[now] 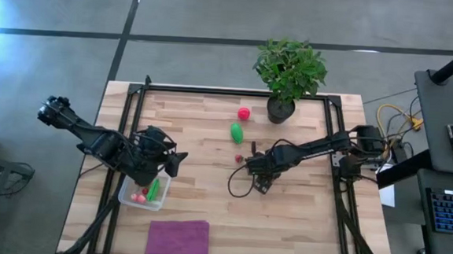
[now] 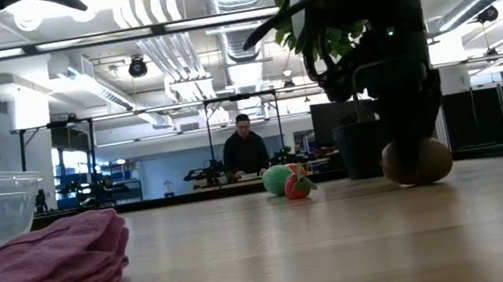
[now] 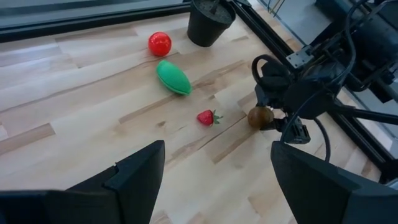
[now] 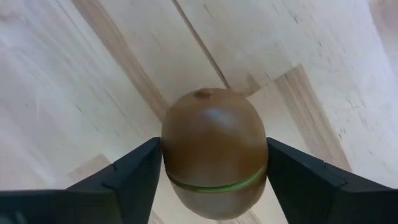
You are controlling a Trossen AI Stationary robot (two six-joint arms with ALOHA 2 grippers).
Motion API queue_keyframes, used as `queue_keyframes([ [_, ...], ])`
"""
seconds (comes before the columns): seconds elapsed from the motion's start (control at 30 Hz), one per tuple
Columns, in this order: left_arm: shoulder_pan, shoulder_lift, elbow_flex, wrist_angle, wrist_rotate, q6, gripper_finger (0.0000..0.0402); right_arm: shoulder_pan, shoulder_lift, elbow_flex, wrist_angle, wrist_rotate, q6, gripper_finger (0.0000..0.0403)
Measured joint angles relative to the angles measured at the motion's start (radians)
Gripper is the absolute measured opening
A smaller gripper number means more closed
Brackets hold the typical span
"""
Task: Pick and placing Produce into tupperware
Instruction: Put the brown kiwi into the transparent container
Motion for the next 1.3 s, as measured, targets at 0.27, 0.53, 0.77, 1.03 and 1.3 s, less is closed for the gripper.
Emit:
queue_keyframes([
  [0.27,0.0,-0.005,0.0,0.008,0.0,0.0,0.0278,-0.002,-0.001,-0.001,0.006,-0.024,-0.028,0.0237],
  [0.53,0.001,-0.005,-0.004,0.006,0.0,0.001,0.0278,-0.016,-0.002,0.029,0.08,-0.102,-0.058,0.0245],
  [0.77,0.001,0.0,-0.021,-0.053,0.003,0.0,0.0278,-0.045,-0.043,0.054,0.203,-0.154,-0.072,0.0236],
  [1.03,-0.009,-0.003,-0.081,-0.008,0.048,-0.003,0.0278,-0.139,-0.093,0.108,0.419,-0.283,-0.062,0.0242],
  [1.3,-0.032,-0.013,-0.081,-0.128,-0.031,-0.102,0.0278,-0.214,-0.036,0.257,0.472,-0.414,-0.047,0.024],
])
